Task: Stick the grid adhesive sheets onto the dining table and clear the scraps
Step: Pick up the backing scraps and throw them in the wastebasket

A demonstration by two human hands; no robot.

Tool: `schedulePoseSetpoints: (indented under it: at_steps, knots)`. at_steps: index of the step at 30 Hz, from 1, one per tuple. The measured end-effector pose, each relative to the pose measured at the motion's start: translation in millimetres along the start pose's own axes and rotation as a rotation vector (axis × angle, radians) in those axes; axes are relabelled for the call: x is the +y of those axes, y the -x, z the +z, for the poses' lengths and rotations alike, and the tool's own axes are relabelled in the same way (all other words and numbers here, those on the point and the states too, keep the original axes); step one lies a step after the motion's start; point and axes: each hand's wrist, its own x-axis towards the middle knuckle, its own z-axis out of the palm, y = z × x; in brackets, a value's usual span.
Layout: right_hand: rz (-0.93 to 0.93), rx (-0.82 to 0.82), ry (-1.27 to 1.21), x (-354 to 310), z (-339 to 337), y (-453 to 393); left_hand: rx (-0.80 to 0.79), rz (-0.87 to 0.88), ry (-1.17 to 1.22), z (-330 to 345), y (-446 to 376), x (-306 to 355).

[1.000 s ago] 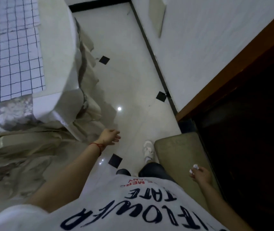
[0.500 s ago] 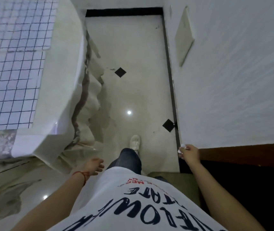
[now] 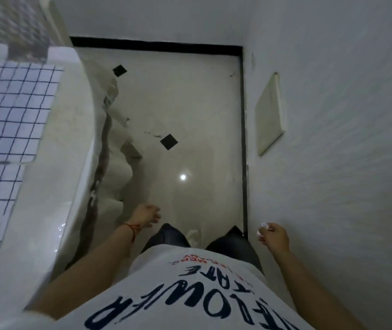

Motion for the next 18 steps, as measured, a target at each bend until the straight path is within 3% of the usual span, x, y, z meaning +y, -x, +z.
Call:
schedulePoseSetpoints:
  at_steps: [8, 18]
  knots:
    - [0.027, -0.07, 0.046, -108, -16, -122, 0.018, 0.14, -0.027, 9, -66, 191]
    - [-0.158, -0.218, 0.126, -329, 7, -239, 0.15, -0.108, 0.192, 1, -110, 227]
